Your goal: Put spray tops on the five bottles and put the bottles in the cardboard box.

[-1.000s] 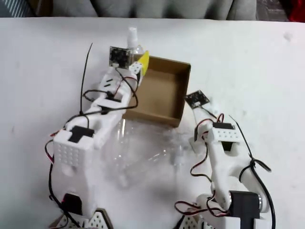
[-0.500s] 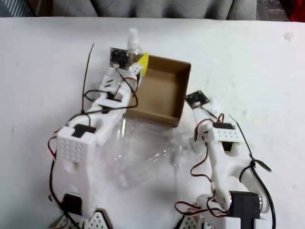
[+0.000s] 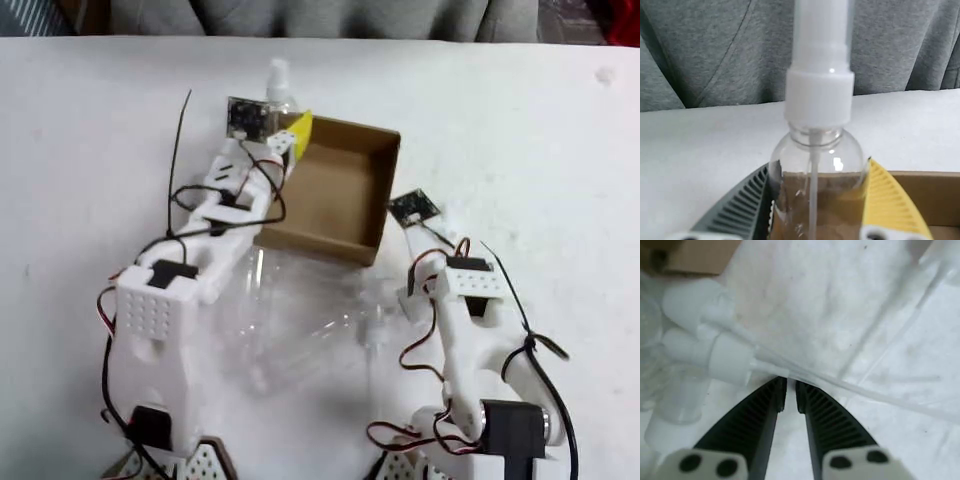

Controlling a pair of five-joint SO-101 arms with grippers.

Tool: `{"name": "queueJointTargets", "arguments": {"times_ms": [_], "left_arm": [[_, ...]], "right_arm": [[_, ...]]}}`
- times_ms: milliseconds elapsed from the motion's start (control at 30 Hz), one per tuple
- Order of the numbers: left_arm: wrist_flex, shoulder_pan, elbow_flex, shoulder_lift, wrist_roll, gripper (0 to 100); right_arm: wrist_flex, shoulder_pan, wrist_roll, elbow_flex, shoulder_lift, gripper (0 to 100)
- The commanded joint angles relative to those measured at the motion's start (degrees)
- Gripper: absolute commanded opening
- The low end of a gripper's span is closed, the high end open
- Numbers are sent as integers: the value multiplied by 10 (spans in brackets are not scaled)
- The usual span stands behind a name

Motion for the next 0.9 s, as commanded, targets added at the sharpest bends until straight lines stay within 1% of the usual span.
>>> {"name": "queueJointTargets", "arguments": {"times_ms": [0,300,400,567,667,867], "left_arm": [[15,-16,-25,-11,-2,247],[17,-7,-23,-12,-2,250],[18,-7,-19,-27,-2,301],[79,-8,0,-70,31,405],[102,-11,0,-87,33,421],[102,-7,15,-95,34,422]], "right_arm": [[-10,2,-1,-2,-15,16],[-10,2,-1,-2,-15,16],[-10,2,-1,-2,-15,16],[-10,2,-1,-2,-15,16],[-10,2,-1,-2,-14,16],[-16,2,-1,-2,-14,16]]}}
